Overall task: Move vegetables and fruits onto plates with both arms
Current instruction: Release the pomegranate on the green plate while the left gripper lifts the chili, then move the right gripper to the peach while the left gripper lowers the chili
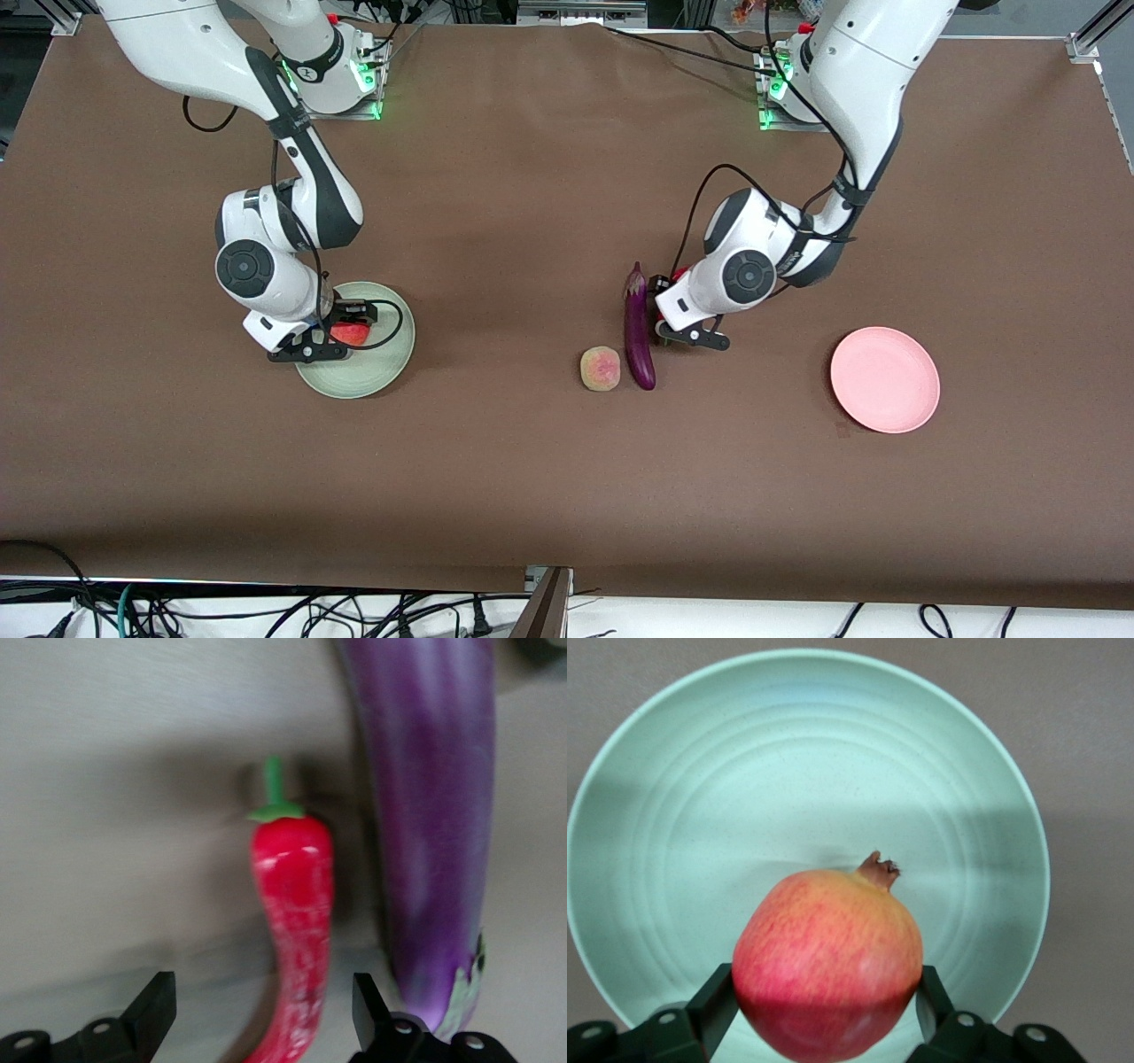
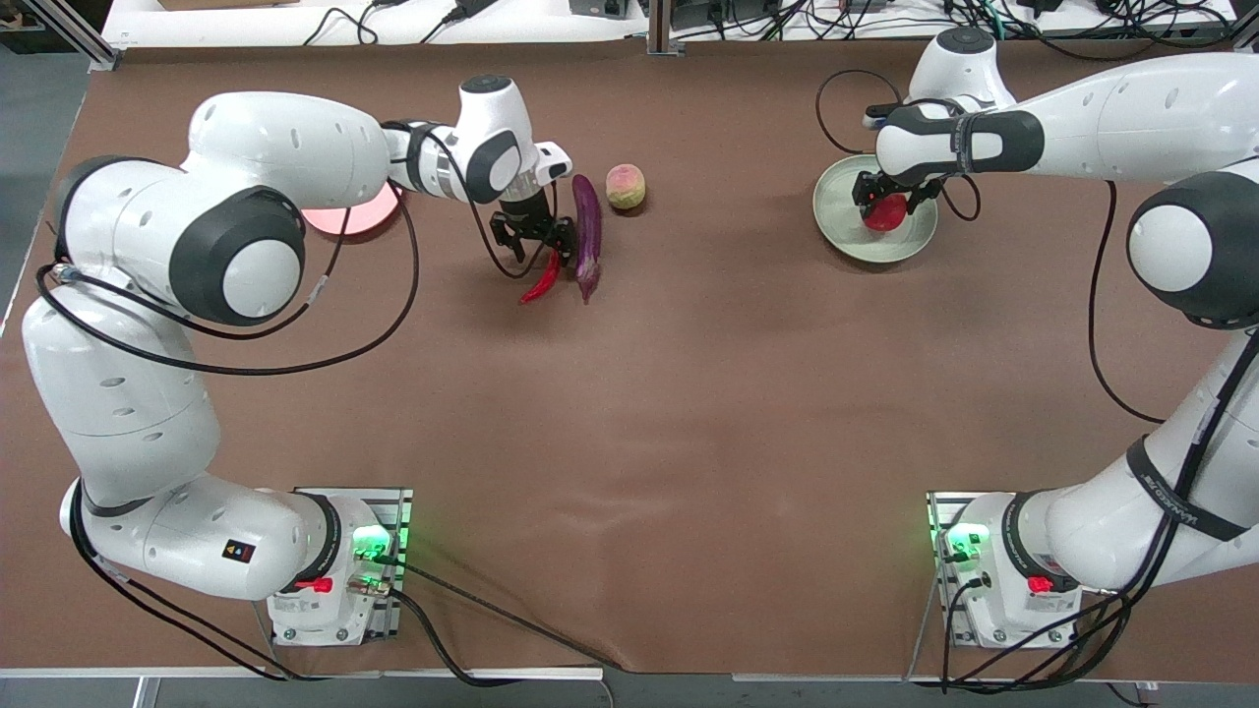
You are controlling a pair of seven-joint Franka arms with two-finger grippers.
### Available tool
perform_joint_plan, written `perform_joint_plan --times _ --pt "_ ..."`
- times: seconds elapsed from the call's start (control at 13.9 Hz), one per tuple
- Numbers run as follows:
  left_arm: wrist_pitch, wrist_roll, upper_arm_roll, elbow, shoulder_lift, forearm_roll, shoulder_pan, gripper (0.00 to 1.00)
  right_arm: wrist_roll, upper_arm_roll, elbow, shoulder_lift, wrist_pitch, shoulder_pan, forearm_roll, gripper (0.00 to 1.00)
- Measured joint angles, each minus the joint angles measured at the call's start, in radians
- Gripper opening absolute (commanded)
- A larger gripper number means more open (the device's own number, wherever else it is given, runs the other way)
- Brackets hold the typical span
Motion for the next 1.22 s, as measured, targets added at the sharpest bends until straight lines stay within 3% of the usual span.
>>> perform_joint_plan --times 0.07,0.22,0.57,0.93,1.15,1.22 --pt "0.010 -0.010 0.000 0.000 0.008 0.000 -0.011 0.13 0.000 0.000 0.003 -0.003 0.003 0.000 0.000 0.99" --pt "0.010 -0.013 0.003 0.001 0.006 0.000 -0.012 0.00 0.000 0.000 0.018 -0.009 0.002 0.000 0.000 0.99" --pt "-0.094 -0.008 0.027 0.035 -0.058 0.000 0.021 0.00 0.076 0.018 0.188 -0.023 -0.184 0.019 0.057 0.99" --pt "-0.383 0.268 0.045 0.165 -0.155 0.028 0.304 0.03 0.357 0.027 0.369 0.042 -0.242 0.176 0.131 0.99" --pt "-0.412 0.482 0.050 0.197 -0.123 0.098 0.450 0.04 0.573 0.030 0.506 0.144 -0.234 0.290 0.133 0.99" --pt "-0.406 0.508 0.052 0.200 -0.103 0.147 0.469 0.12 0.647 0.030 0.559 0.182 -0.229 0.327 0.133 0.99"
